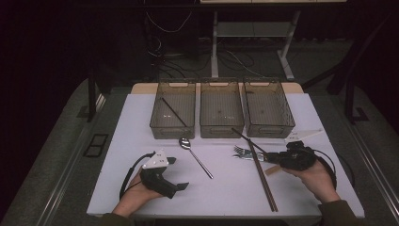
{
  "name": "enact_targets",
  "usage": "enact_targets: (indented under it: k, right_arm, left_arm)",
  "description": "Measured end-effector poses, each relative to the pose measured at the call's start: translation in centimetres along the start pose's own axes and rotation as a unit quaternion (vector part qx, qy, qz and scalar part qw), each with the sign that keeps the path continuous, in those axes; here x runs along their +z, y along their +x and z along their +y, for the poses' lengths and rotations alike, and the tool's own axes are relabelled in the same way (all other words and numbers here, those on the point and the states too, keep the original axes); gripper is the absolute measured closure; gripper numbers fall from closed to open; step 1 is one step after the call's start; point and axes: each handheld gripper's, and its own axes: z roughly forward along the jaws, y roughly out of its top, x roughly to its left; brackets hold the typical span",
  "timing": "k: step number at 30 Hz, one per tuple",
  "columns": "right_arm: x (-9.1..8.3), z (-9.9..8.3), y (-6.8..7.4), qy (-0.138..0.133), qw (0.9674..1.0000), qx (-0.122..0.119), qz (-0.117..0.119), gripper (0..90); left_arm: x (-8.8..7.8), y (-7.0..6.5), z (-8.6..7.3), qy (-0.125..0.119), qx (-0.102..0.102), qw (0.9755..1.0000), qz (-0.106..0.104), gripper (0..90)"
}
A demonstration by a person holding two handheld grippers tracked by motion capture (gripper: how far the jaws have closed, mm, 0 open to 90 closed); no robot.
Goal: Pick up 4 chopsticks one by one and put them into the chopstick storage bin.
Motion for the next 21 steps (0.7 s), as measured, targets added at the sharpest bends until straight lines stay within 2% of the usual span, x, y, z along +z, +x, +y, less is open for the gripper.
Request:
enact_targets:
  k: [5, 6, 21]
  right_arm:
    - [1.0, 1.6, 0.5, -0.006, 0.9999, -0.009, 0.010, 85.4]
    - [1.3, 1.9, 0.6, -0.006, 0.9998, -0.011, 0.012, 85.4]
    - [4.6, 5.9, 2.6, -0.007, 0.9991, -0.035, 0.023, 85.3]
  left_arm:
    - [0.0, 0.0, 0.0, 0.001, 0.000, 1.0000, 0.000, 0.0]
    - [0.1, -0.1, 0.0, -0.003, -0.005, 1.0000, 0.001, 0.0]
    - [0.2, 0.0, 0.0, 0.003, -0.007, 1.0000, 0.002, 0.0]
